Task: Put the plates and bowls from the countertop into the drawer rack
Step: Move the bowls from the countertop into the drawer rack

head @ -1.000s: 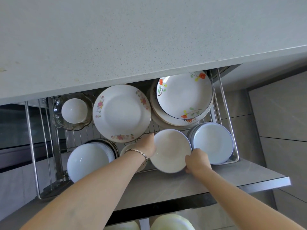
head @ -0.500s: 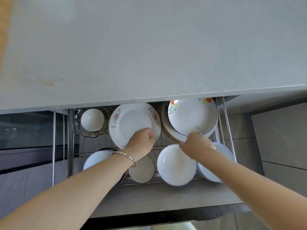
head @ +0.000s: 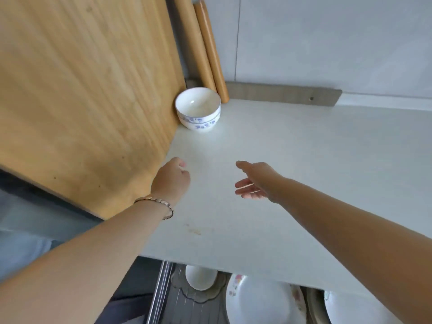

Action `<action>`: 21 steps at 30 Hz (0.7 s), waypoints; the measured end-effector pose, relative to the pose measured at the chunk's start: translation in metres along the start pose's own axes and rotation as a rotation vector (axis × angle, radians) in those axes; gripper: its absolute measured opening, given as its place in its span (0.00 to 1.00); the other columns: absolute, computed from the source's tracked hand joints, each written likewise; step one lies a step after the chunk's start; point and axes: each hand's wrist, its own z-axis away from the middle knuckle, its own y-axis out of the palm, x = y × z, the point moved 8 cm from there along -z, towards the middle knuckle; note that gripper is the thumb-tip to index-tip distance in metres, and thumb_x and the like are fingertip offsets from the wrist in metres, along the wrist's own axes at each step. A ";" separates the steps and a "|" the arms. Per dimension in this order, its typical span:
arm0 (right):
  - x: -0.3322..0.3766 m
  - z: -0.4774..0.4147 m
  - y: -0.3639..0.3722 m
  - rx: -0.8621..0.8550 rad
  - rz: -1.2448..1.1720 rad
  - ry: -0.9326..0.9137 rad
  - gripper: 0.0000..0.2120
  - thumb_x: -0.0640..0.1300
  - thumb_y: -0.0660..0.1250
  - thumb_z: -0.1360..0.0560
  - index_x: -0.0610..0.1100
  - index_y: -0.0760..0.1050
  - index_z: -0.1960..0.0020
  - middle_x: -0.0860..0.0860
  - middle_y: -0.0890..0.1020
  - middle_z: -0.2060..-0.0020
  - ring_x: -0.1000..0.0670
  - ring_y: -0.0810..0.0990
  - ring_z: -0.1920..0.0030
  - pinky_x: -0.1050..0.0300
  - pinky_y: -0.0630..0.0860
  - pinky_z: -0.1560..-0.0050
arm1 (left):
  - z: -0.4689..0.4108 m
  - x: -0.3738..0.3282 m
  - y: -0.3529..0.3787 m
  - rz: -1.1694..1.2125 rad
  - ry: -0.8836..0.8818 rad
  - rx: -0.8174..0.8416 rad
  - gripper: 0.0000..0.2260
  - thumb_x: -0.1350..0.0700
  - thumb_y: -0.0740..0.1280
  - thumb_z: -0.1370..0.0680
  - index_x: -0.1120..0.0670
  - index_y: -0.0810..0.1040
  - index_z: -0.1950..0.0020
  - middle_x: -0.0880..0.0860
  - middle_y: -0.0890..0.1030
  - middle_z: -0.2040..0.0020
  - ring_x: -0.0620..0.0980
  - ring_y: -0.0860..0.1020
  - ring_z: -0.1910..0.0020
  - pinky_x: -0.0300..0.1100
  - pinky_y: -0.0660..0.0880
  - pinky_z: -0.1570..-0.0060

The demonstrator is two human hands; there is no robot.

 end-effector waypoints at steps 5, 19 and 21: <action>0.073 -0.085 0.036 -0.092 -0.188 -0.004 0.24 0.55 0.61 0.23 0.42 0.65 0.32 0.40 0.73 0.47 0.43 0.81 0.59 0.56 0.79 0.60 | -0.056 0.028 0.013 -0.027 -0.038 0.097 0.17 0.61 0.56 0.23 0.56 0.71 0.35 0.56 0.78 0.40 0.56 0.77 0.44 0.41 0.70 0.52; 0.126 -0.158 0.069 -0.124 -0.532 -0.045 0.19 0.36 0.55 0.21 0.40 0.62 0.31 0.43 0.68 0.60 0.39 0.77 0.39 0.49 0.79 0.43 | -0.085 0.032 0.052 0.023 0.020 0.148 0.17 0.60 0.54 0.21 0.54 0.69 0.33 0.54 0.75 0.37 0.54 0.76 0.41 0.44 0.72 0.47; 0.117 -0.154 0.065 -0.134 -0.565 -0.059 0.19 0.36 0.55 0.21 0.40 0.61 0.31 0.43 0.68 0.56 0.38 0.77 0.40 0.47 0.79 0.44 | -0.085 0.034 0.050 0.094 0.001 0.126 0.16 0.61 0.54 0.21 0.55 0.70 0.34 0.54 0.76 0.42 0.55 0.77 0.46 0.44 0.72 0.54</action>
